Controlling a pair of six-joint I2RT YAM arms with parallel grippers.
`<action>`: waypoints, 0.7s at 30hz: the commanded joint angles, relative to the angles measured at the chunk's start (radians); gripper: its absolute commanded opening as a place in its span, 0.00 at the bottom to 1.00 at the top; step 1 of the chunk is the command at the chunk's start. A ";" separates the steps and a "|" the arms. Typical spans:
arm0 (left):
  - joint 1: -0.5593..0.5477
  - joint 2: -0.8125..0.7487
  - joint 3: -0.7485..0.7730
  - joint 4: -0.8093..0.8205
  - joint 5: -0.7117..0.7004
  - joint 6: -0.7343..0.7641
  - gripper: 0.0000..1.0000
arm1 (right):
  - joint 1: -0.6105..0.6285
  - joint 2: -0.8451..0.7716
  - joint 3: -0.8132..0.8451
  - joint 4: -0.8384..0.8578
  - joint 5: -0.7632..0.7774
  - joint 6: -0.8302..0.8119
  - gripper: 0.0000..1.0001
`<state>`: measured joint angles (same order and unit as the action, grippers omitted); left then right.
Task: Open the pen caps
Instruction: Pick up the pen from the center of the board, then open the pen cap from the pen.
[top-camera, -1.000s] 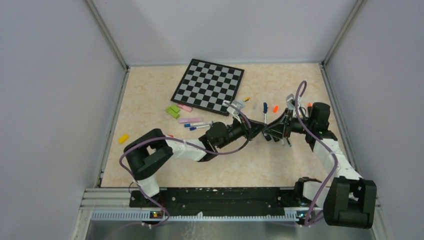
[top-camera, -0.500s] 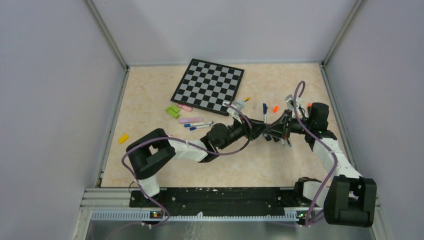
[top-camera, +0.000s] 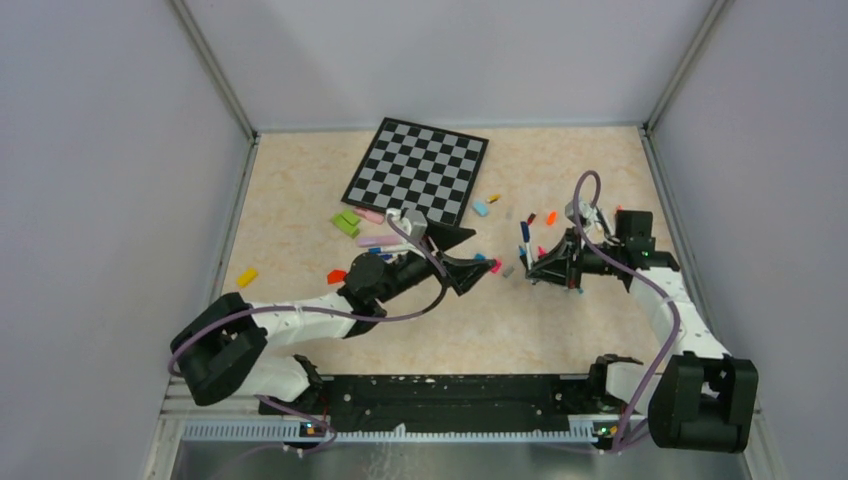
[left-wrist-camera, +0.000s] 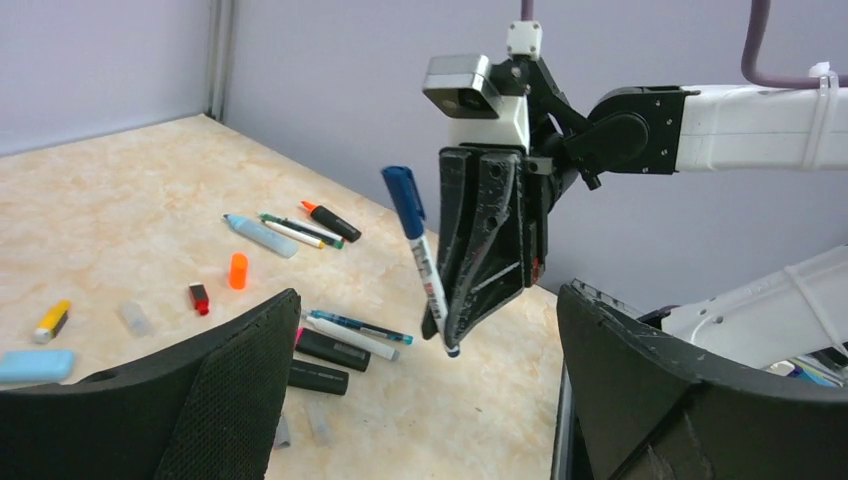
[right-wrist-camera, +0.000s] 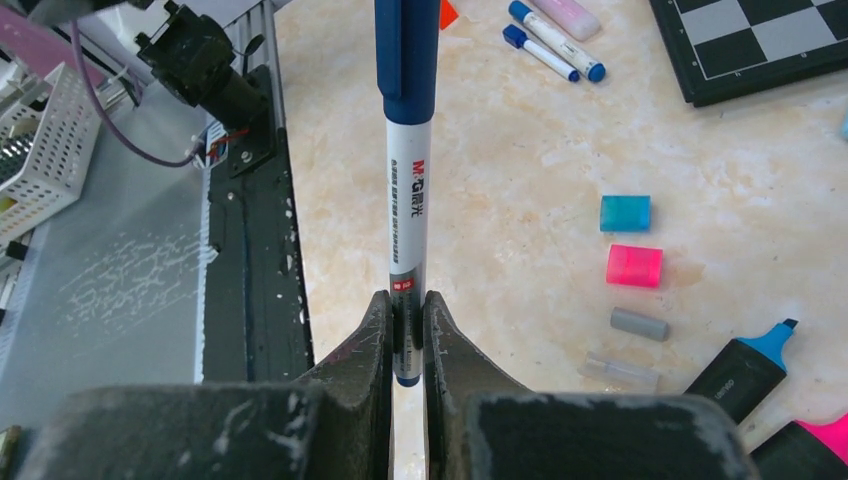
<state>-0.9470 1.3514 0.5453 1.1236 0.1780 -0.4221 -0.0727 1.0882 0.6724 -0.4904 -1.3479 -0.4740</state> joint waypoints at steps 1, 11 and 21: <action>0.049 -0.046 -0.029 0.002 0.174 -0.065 0.99 | 0.034 0.010 0.050 -0.139 -0.021 -0.210 0.00; 0.049 0.151 0.113 0.099 0.201 -0.182 0.98 | 0.123 0.074 0.079 -0.294 0.023 -0.392 0.00; 0.049 0.298 0.195 0.179 0.221 -0.264 0.61 | 0.150 0.091 0.085 -0.301 0.037 -0.397 0.00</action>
<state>-0.8970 1.6268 0.6868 1.1961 0.3660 -0.6476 0.0593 1.1687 0.7090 -0.7883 -1.3014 -0.8227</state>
